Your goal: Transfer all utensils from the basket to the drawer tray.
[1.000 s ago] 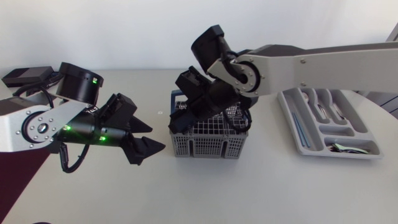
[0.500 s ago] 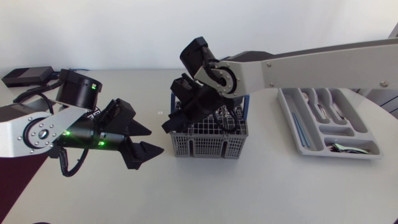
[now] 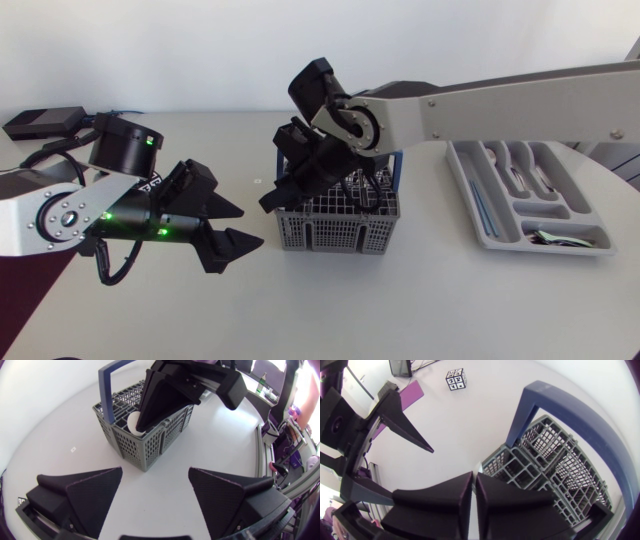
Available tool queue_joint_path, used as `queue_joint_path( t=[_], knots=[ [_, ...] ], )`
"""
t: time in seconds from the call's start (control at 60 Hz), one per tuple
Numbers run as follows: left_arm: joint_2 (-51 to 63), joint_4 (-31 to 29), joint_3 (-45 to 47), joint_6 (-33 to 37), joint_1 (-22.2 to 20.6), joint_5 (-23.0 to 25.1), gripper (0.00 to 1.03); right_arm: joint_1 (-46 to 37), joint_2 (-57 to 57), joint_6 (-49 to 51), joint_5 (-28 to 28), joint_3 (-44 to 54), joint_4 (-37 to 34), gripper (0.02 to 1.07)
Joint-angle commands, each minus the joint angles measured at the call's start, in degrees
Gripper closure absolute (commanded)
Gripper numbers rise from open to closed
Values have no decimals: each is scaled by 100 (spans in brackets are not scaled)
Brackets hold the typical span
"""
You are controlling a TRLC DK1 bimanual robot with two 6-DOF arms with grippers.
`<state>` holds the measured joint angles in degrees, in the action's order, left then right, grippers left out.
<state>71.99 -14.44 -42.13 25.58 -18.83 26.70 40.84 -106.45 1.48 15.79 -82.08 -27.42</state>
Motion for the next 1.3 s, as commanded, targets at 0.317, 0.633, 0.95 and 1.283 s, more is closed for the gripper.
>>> queue_joint_path(
  t=[0.317,0.633,0.95,1.283],
  knots=[
    [-97,-7,135,105,-33,37,11,64,371,-253,-41,131,61,101],
    [-141,-42,135,114,-33,37,11,82,617,-438,29,61,0,101],
    [-141,-59,126,114,-33,37,11,100,784,-745,-190,-132,-202,101],
    [-141,-50,126,114,-68,37,11,152,916,-1440,-463,-255,-273,101]
  ],
)
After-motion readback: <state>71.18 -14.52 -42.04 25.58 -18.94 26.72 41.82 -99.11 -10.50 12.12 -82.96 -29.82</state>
